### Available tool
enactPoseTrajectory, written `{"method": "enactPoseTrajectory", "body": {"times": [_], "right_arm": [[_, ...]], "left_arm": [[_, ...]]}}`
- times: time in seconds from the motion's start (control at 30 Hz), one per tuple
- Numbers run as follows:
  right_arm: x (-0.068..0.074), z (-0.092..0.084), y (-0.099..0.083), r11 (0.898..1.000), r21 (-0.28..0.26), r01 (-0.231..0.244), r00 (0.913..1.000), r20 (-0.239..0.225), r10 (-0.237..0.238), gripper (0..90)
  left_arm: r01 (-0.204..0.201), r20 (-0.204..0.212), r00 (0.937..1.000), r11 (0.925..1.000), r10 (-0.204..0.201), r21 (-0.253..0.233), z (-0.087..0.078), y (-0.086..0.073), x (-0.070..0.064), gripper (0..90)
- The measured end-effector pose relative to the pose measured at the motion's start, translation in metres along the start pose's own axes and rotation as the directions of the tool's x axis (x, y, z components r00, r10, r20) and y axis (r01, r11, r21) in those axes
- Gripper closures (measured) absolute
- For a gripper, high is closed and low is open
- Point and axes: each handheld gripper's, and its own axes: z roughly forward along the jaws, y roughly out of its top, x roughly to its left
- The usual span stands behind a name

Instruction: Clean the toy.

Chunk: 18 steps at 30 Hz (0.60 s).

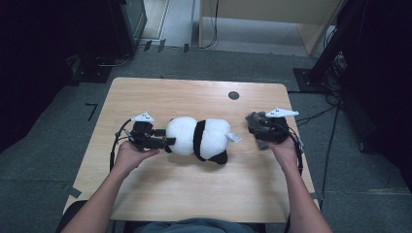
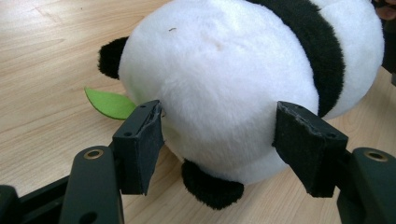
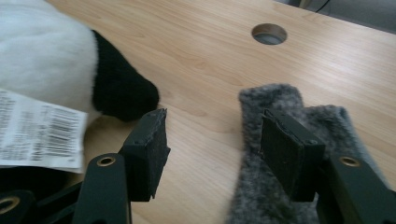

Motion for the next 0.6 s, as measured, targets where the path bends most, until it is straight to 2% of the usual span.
{"method": "enactPoseTrajectory", "body": {"times": [0.17,0.43,0.53,0.6], "right_arm": [[-0.015,0.004,-0.003,1.0,0.0,-0.001,0.9997,0.026,0.001,41.6],[-0.036,0.019,-0.011,0.999,0.014,-0.048,0.9968,0.064,0.047,40.3],[-0.042,0.027,-0.015,0.998,0.032,-0.055,0.9963,0.068,0.053,38.6],[-0.044,0.032,-0.017,0.997,0.055,-0.054,0.9951,0.086,0.05,38.1]], "left_arm": [[-0.003,0.001,1.0,1.0,0.003,0.0,0.0,0.0,0.0,33.2],[-0.014,0.001,0.9999,0.9999,0.014,-0.006,0.001,0.001,0.001,33.2],[-0.012,0.003,0.9999,0.9999,0.012,-0.004,0.001,0.001,0.002,33.0],[-0.015,0.004,0.9999,0.9999,0.015,-0.002,0.001,0.0,0.002,33.0]]}}
